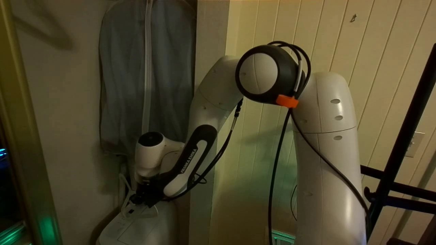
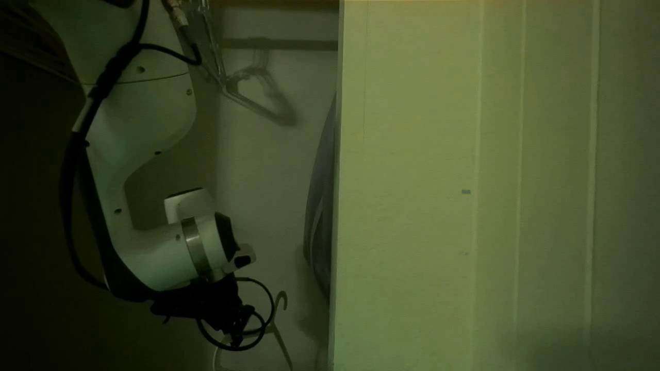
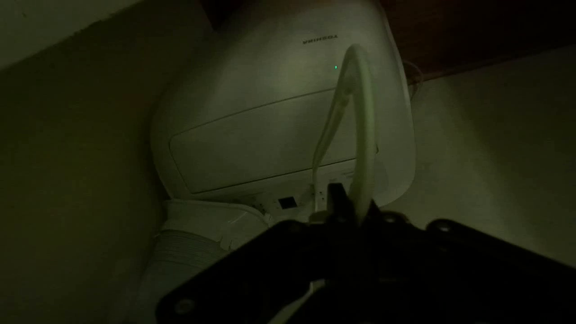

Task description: Remove one white hanger from the rail then hang it back on the rail.

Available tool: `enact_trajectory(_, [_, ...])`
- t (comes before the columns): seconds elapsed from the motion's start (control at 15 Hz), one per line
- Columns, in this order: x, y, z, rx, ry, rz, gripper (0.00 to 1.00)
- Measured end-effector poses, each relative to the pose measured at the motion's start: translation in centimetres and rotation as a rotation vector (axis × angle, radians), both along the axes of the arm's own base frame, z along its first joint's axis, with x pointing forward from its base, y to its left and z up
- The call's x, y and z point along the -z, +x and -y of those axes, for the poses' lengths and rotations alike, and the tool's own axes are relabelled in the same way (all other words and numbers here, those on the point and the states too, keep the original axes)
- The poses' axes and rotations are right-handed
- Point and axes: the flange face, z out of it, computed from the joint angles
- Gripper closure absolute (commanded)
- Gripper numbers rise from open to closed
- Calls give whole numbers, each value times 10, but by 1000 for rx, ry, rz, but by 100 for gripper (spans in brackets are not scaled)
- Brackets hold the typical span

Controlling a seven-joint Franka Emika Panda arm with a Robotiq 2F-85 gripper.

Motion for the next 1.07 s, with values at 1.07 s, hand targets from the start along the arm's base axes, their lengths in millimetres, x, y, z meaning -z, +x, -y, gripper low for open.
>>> enact_trajectory(1.07, [-55, 7, 9, 89, 130, 141, 99])
